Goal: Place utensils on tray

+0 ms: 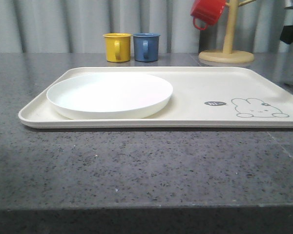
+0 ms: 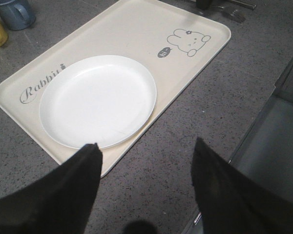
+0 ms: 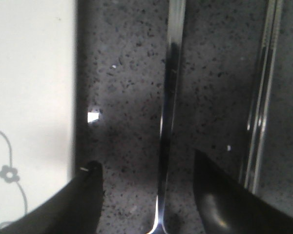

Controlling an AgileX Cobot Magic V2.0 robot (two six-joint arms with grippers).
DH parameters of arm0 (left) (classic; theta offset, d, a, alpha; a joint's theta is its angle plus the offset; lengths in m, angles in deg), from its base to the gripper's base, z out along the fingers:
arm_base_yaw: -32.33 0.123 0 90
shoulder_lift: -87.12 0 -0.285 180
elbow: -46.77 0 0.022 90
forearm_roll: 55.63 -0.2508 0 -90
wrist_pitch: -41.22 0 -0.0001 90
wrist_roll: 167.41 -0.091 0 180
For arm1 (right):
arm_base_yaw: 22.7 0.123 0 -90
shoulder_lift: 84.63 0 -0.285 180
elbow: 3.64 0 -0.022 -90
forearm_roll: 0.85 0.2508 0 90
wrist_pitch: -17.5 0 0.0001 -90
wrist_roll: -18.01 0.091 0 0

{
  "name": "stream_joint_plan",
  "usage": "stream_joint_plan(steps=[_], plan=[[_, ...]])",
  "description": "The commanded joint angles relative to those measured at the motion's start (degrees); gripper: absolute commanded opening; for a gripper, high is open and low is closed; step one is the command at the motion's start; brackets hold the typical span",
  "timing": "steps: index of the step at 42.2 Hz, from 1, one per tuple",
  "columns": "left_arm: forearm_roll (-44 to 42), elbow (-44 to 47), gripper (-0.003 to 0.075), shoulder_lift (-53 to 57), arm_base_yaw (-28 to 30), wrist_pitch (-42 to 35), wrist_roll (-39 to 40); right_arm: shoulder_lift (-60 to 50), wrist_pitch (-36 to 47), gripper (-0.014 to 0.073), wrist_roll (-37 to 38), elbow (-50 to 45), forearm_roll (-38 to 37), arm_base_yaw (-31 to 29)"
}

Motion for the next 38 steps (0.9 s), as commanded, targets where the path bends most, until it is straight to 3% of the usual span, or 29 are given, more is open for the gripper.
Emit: stream_joint_plan(steps=[1, 7, 10, 19, 23, 32, 38], plan=[[0.3, -1.4, 0.0408, 0.1, -0.4, -3.9, 0.6, -0.2, 0.6, 0.0442, -0.7, 2.4, -0.8, 0.0], [0.3, -1.4, 0.0408, 0.1, -0.4, -3.9, 0.6, 1.2, 0.0, 0.0437, -0.7, 2.4, -0.8, 0.0], [0.3, -1.4, 0.0408, 0.1, -0.4, -3.9, 0.6, 1.3, -0.7, 0.0387, -0.7, 2.4, -0.8, 0.0], [0.3, -1.4, 0.0408, 0.1, -0.4, -3.9, 0.6, 1.3, -2.1, 0.0053, -0.7, 2.4, -0.8, 0.0], [0.3, -1.4, 0.0408, 0.1, -0.4, -3.9, 0.6, 1.3, -2.6, -0.0043, -0.7, 2.5, -0.8, 0.0], [0.3, -1.4, 0.0408, 0.1, -0.4, -3.9, 0.6, 0.8, -10.7, -0.007, -0.7, 9.0, 2.6, 1.3], [0.3, -1.4, 0.0408, 0.1, -0.4, -3.9, 0.6, 0.8, -16.8, -0.007, -0.7, 14.9, 8.2, 6.8]])
